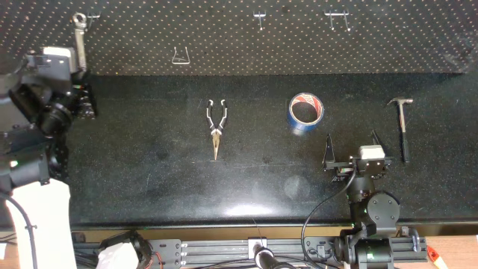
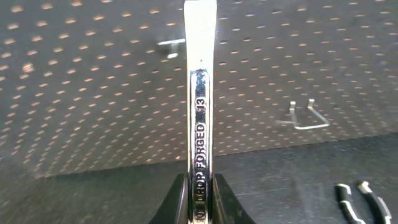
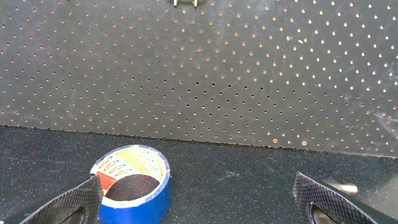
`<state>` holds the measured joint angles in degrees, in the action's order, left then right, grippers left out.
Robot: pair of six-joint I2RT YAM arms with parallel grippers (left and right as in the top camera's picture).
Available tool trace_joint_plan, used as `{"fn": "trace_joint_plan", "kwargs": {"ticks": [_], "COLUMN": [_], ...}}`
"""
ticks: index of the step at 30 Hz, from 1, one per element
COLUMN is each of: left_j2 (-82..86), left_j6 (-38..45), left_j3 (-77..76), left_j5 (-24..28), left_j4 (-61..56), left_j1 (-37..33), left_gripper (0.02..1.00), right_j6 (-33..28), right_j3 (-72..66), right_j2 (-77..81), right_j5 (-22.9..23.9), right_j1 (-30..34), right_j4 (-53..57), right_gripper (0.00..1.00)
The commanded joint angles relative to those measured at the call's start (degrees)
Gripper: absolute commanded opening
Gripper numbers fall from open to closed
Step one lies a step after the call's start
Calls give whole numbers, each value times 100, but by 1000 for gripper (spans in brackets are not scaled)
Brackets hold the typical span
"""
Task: Place Tools Onto Pegboard
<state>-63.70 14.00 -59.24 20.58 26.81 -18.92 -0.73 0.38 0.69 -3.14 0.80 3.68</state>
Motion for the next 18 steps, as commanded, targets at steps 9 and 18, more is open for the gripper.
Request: {"fn": "trace_joint_plan", "kwargs": {"ticks": [9, 18], "left_j2": [420, 345], "left_j6": [-26, -28], "left_j3": [940, 1276], "left_j5": [-695, -837], "left_j4": [-693, -1381], "left_j1": [94, 94], "left_gripper": [29, 29], "right_j6": [70, 70], "right_j3": [-15, -15], "right_j2": [-57, -57], "right_j5": [-33, -35], "right_j1": [31, 31], "right_j4": [33, 33], "right_gripper": [991, 989]}}
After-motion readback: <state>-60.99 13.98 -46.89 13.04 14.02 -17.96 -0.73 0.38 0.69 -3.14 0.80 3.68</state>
